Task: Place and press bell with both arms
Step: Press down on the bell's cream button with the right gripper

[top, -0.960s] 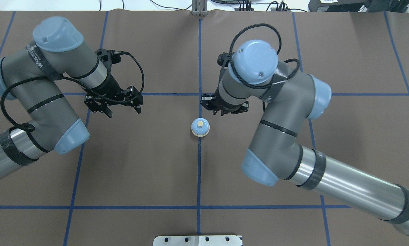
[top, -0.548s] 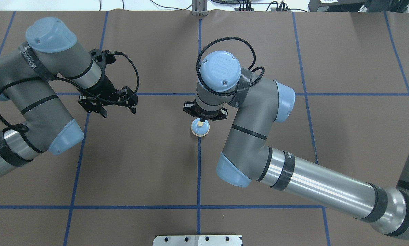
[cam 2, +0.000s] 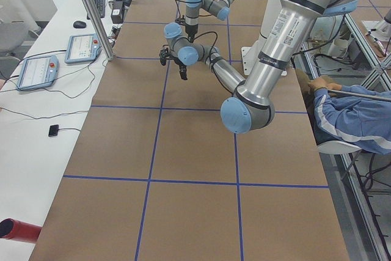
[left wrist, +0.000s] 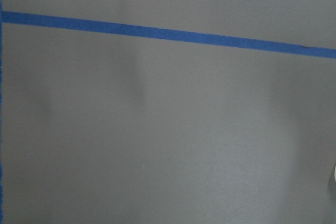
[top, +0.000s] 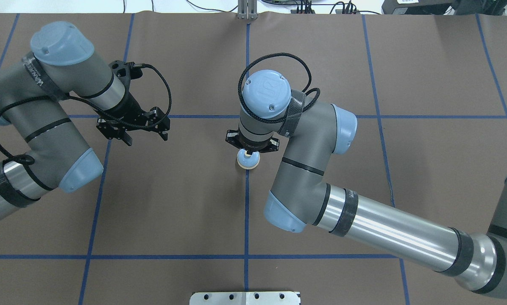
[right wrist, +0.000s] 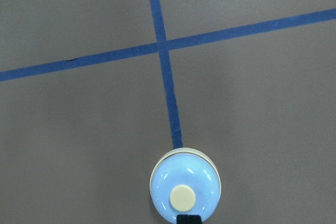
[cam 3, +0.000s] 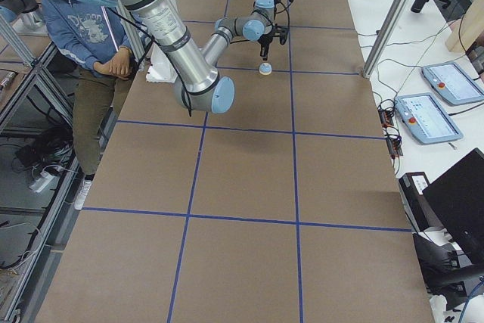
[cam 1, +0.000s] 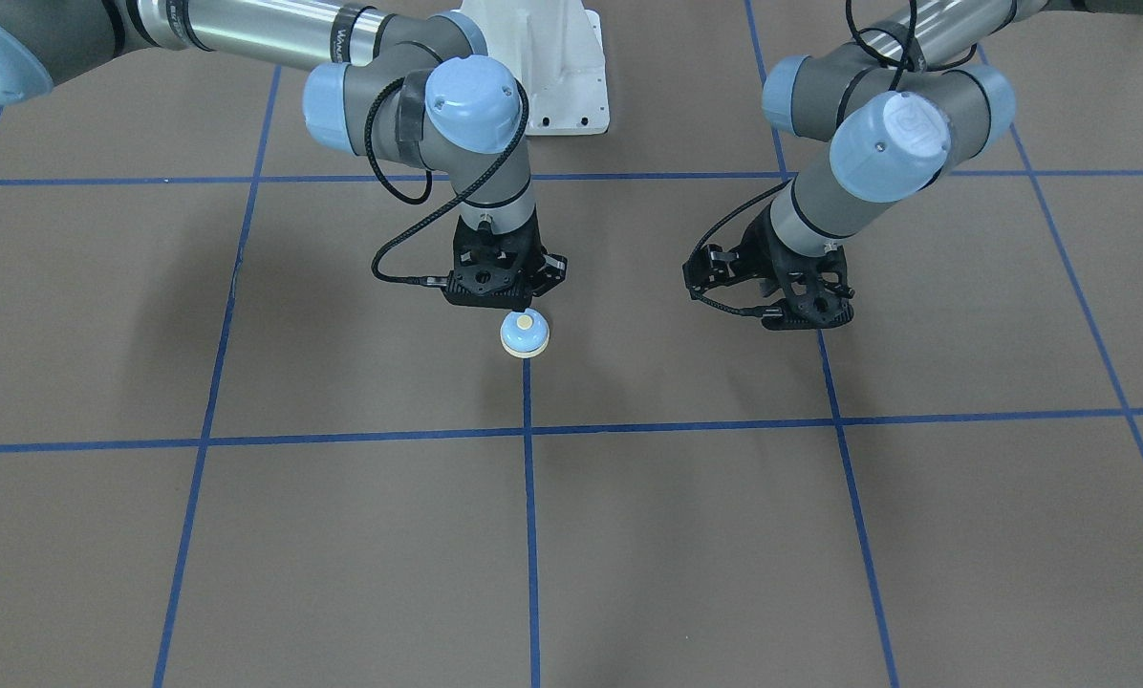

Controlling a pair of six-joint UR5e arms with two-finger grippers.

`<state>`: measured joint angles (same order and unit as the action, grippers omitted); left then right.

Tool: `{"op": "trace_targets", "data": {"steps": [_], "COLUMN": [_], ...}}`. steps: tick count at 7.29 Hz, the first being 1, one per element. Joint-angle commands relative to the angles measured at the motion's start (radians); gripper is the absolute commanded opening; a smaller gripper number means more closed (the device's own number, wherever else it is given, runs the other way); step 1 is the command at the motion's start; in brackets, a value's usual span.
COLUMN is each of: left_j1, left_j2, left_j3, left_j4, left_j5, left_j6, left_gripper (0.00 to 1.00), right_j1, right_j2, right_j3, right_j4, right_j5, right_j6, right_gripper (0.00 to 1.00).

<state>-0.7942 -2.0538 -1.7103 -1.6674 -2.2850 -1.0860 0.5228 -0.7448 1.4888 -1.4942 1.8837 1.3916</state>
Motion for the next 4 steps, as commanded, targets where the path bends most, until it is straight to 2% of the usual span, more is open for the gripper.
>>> {"op": "trace_targets", "data": {"steps": [1,4], "left_j1": [0.000,0.001], "left_j2": [0.003,0.015], "left_j3": [0.000,-0.002], "left_j4": [0.000,0.000], "left_j5": [0.001,0.002], "left_j6": [0.000,0.000], "left_gripper": [0.99,0.99], "right_j1": [-0.018,-0.021], "right_j2": [-0.005,-0.005], "right_j3": [-0.042,-0.054], "right_j4": [0.041,0.045], "right_j5": [0.000,0.000], "right_j6": [0.001,0.000], "right_gripper": [0.00,0.00]}}
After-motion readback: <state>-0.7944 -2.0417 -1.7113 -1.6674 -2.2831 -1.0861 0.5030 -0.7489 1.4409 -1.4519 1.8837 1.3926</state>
